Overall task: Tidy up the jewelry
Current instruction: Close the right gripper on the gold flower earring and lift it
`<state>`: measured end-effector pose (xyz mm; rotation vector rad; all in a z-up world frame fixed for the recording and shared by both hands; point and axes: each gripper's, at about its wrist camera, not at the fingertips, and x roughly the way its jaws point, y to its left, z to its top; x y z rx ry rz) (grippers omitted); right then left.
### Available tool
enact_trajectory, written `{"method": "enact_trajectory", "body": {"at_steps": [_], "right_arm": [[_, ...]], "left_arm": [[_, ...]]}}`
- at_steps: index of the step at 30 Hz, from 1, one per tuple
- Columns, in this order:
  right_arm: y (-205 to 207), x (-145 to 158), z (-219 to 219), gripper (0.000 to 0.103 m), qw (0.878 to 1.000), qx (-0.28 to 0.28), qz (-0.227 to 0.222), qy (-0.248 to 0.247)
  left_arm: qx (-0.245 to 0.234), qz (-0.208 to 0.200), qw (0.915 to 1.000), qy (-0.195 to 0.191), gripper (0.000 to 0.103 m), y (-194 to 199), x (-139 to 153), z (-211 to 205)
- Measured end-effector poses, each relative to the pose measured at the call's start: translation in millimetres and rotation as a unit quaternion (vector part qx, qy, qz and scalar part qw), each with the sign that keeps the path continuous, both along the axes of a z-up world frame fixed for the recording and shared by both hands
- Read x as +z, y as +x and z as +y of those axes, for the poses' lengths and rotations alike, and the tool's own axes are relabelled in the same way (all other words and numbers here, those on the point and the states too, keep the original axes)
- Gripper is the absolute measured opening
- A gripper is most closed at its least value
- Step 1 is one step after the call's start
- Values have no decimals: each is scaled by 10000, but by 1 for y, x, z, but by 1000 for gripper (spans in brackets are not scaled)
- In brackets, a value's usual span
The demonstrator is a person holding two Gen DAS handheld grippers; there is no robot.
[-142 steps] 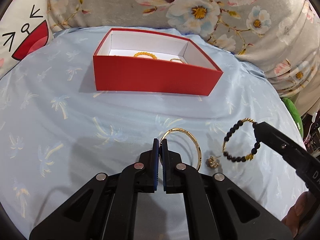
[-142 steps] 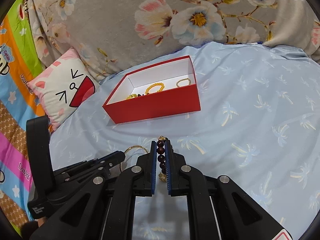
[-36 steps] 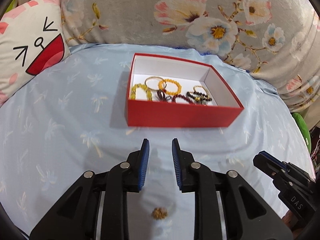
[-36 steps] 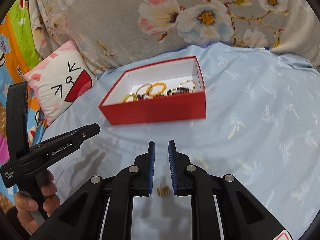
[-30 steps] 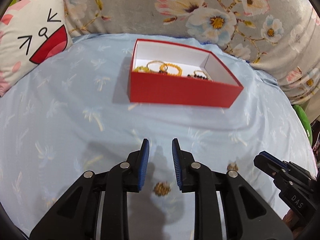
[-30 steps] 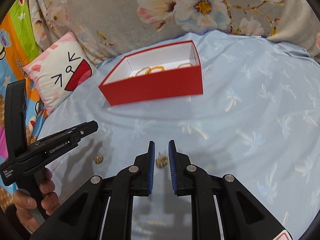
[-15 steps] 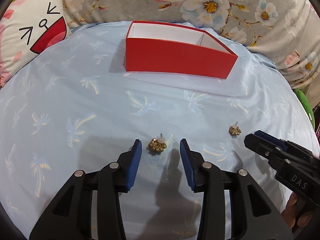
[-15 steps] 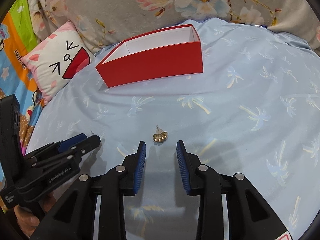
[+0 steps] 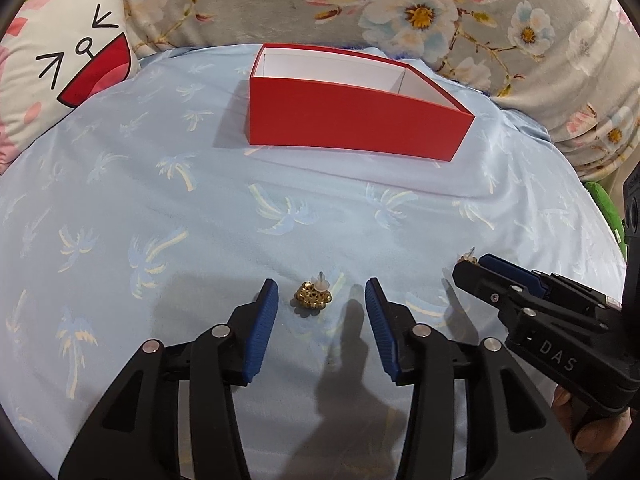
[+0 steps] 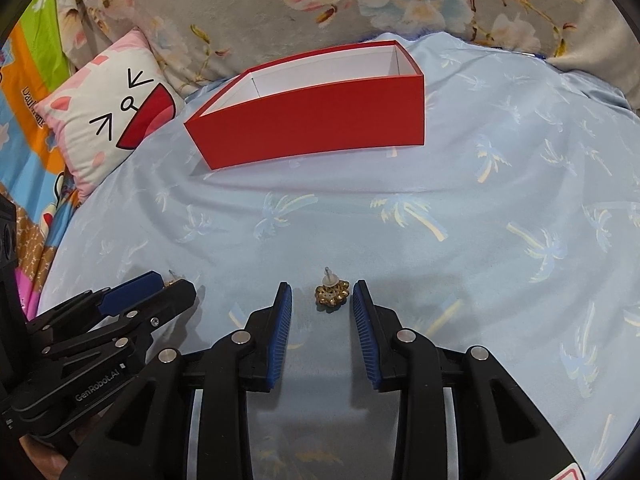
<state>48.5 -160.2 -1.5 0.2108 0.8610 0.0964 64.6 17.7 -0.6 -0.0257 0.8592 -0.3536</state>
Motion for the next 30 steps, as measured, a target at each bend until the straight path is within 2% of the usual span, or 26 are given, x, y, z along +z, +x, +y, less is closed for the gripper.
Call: {"method": "enact_trajectory", "body": {"at_steps": [5,9,19,23,30], "right_arm": [[2,0,3,29,9999,-35,-1,-148],[2,-2,-3,17,9998,-180,23,-118],[-8,-2,-10,16,9996,-255,-5,81],[-17,-2,-12,16,9996,-245,-12,139],[-21,-2,-12,16,9996,-214,-16,174]], "left_arm": [[-1,-2,10000,11,43,0,0,0],[-1,-4,10000,15,43,1,0,1],[76,-12,10000,-3,41,2,1,5],[105,-36,9999,112,41,2,1,3],[179,-50,9997,175,31,4,0,2]]}}
